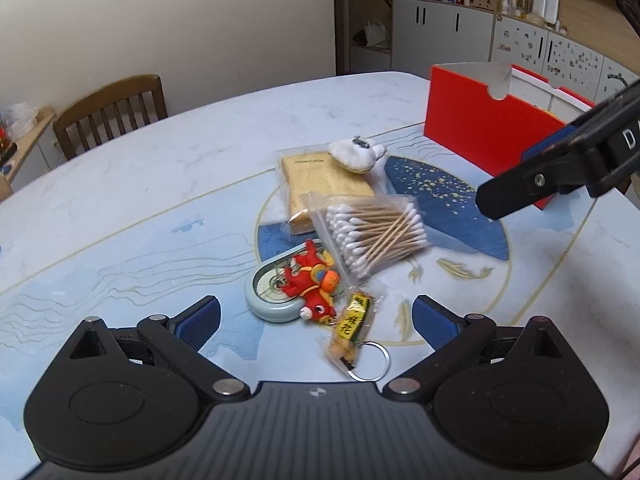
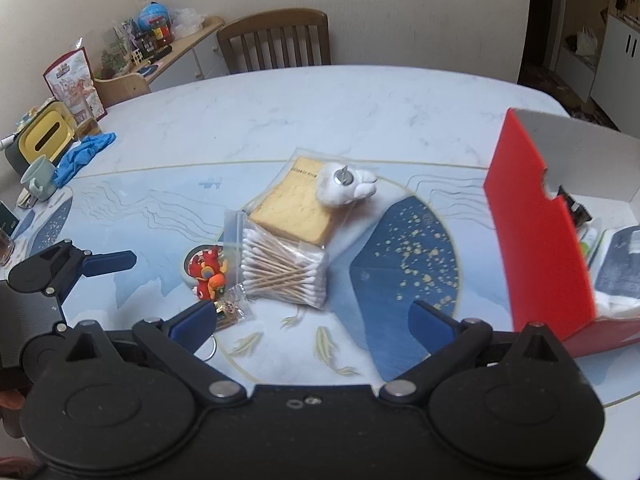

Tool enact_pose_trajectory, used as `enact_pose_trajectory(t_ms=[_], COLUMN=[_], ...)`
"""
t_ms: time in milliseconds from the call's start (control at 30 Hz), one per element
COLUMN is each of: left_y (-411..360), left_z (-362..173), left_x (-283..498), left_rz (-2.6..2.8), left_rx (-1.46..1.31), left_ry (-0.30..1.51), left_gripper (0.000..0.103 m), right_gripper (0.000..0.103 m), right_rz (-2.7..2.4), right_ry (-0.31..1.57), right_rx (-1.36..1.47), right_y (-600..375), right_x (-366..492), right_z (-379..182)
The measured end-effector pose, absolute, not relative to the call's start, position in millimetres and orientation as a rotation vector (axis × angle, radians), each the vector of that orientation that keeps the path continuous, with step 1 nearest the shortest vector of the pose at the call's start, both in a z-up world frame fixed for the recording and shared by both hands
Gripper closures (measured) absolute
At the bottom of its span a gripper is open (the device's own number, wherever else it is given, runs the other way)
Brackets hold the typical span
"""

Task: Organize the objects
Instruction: 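Withdraw both tools from the shoebox back to the placemat, then grasp the red toy figure keychain with the left tool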

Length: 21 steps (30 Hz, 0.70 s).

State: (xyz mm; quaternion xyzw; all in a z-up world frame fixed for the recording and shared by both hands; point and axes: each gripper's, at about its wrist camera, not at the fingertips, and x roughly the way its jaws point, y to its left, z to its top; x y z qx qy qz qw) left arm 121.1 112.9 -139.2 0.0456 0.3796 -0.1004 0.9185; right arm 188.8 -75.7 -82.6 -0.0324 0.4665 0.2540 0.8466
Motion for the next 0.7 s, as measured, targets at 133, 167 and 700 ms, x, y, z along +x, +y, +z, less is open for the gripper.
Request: enact_pose_trajectory(t_ms=[133,167,700], left_y=[131,135,143], left_z=[-145,-146,-146], left_x=[128,130,154], left_rz=[-0.191,-0.189,-0.300], left_rx=[0.042,0.034,0.036], left_ry=[0.789,0.787,0.752], left_gripper=[0.000,0.000,0.002], right_gripper=[0.001,0.001,0.005], right_rz=[0.553,0.559,0.724], right_ry=[0.995,0.999,0.977], right_rx=[-0.091,-0.099,-0.277], right_y=[-64,-60,-12], right_x=[186,185,158], right_z=[-89,-91,-118])
